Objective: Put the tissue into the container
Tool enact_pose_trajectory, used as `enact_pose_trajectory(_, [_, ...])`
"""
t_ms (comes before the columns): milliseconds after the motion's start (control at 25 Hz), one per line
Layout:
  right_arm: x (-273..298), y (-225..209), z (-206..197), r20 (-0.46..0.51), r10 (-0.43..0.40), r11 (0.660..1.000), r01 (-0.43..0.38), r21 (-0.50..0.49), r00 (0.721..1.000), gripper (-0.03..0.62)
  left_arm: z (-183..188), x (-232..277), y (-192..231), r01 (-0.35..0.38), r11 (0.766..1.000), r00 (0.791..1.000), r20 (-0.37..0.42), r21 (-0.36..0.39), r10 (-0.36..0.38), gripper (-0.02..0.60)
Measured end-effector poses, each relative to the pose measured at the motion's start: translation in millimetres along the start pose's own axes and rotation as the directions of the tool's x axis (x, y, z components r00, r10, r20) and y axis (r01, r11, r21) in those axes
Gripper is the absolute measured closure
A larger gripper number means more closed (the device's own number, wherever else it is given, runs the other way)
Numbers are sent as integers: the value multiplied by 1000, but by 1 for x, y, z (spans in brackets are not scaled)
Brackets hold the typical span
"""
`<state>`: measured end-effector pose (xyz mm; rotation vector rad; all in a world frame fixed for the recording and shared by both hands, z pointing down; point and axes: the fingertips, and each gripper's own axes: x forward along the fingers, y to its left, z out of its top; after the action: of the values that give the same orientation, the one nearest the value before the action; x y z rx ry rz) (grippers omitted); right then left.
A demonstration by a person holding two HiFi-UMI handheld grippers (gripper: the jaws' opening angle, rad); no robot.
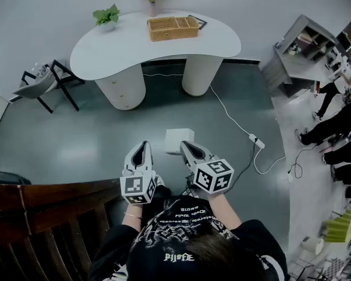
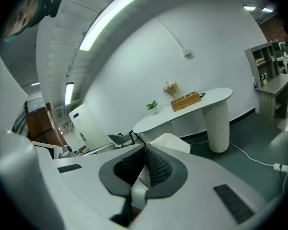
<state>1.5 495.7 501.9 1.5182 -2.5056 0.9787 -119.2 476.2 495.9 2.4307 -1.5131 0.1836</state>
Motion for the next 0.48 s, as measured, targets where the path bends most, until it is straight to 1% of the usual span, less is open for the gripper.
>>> enact_pose_trajectory(200, [32,6,10,30,-2,1000,2,16,1000,568,5,17,29,20,1000,1000,2,2,-20,555])
enact_pose_trajectory(400, [55,16,24,71,-5,999,2,46,997,568,16,27,50,67,998,998,2,19,-67,555])
enact_pose_trajectory(480, [63,20,29,90,-11,999,7,51,996,568,21,31,59,73,997,997,4,27,-73,555])
